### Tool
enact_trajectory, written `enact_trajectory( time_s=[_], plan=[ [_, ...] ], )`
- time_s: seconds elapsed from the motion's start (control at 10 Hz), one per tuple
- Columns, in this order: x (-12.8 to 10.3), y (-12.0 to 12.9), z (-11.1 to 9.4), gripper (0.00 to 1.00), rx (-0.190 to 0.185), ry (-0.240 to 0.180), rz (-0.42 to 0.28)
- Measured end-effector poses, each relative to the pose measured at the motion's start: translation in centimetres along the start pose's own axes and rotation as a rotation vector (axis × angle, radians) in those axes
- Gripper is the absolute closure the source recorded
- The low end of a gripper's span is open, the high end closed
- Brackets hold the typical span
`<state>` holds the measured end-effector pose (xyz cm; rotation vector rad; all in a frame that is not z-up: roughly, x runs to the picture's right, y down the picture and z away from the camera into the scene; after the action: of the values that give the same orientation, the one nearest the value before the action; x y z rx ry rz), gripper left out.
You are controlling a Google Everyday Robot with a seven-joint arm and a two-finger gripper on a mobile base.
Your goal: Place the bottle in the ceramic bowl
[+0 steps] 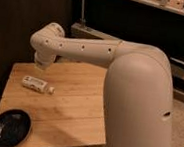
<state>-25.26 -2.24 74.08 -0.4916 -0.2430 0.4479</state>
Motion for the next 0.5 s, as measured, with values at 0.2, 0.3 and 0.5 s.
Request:
enact_trajectory(
  time_s=[0.2, 0.3, 0.5],
  plan=[
    [-0.15, 0.17, 0.05, 0.35, -0.002, 0.0, -0.003],
    [-0.04, 0.09, 0.05, 0.35, -0.001, 0.001, -0.002],
    [-0.12, 0.17, 0.07, 0.35, -0.002, 0.0, -0.003]
  ],
)
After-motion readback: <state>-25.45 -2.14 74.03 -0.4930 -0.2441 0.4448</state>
